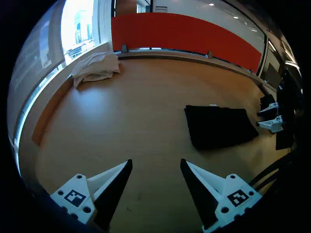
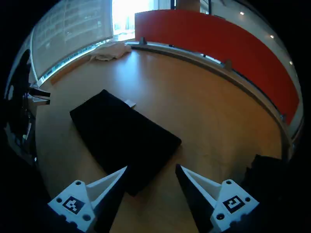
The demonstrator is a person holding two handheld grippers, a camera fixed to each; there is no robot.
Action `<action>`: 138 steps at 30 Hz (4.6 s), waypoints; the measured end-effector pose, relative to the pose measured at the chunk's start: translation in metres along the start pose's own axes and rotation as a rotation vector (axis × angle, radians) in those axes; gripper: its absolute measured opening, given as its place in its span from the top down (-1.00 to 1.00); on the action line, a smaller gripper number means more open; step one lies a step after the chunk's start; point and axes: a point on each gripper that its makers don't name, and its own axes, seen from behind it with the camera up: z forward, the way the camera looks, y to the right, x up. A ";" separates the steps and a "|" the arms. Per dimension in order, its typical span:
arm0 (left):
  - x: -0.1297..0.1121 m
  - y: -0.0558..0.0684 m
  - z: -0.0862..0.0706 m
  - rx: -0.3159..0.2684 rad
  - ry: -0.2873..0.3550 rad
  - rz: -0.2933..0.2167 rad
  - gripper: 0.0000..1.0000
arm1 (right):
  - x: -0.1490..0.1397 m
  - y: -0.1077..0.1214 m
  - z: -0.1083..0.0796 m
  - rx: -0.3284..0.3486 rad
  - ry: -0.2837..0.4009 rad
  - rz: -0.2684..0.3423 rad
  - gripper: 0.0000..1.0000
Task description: Fold towel
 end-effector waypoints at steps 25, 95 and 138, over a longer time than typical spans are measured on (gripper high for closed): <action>0.001 -0.003 0.000 0.000 -0.001 0.006 -0.83 | -0.042 -0.026 -0.013 0.061 -0.049 -0.029 -0.37; -0.001 -0.015 0.003 -0.015 0.000 0.007 -0.83 | 0.057 -0.045 -0.019 0.118 0.049 -0.174 0.85; -0.008 -0.044 -0.024 0.013 0.052 -0.047 -0.83 | 0.168 -0.154 0.028 0.327 0.102 -0.421 0.85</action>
